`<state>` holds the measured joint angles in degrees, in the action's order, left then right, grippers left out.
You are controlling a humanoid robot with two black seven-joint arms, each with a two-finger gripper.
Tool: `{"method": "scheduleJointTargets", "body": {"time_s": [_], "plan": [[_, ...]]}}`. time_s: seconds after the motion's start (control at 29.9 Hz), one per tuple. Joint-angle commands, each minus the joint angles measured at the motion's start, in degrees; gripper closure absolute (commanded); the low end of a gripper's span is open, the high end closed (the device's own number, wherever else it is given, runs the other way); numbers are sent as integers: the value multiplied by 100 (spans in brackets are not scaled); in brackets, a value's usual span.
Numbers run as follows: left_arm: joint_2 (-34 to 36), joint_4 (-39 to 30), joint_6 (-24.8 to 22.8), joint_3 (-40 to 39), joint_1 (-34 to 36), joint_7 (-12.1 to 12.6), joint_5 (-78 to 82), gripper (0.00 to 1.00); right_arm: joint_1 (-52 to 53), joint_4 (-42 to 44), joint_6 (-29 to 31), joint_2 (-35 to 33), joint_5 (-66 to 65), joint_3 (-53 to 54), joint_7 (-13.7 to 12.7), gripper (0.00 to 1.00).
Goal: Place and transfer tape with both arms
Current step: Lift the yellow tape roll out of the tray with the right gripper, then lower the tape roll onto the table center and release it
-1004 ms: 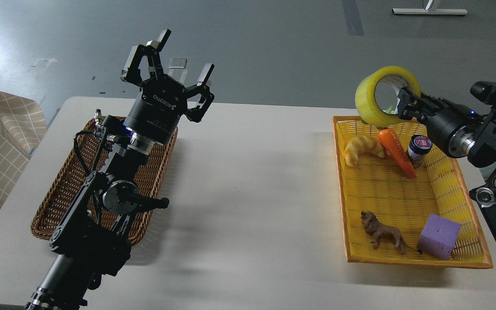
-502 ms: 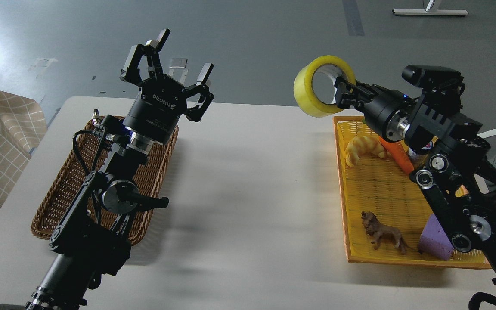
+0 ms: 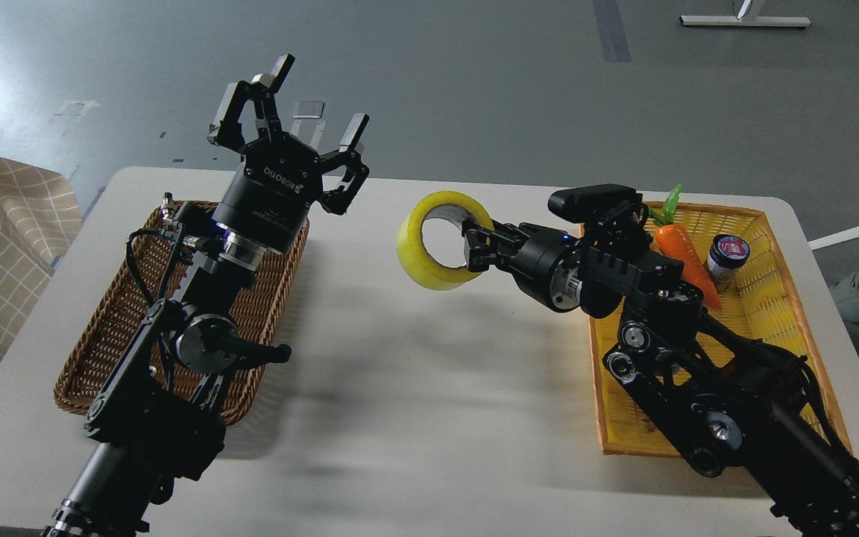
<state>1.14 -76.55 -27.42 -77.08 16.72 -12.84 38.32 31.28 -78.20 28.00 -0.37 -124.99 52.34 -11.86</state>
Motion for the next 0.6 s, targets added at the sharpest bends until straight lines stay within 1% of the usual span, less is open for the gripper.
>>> {"method": "scheduleJointTargets", "body": {"time_s": [0.0,0.23,0.57], "plan": [[0,0,-1,-9,-10,-8,0,2,1,191,0,37,-1,-66,-9,71],[26,0,-1,-18,-37,-8,9,2,-43,516,0,37,-1,-225,-9,71],[44,0,-9,-44,-37,-8,0,2,-87,648,0,37,-1,-233,-9,71]]}}
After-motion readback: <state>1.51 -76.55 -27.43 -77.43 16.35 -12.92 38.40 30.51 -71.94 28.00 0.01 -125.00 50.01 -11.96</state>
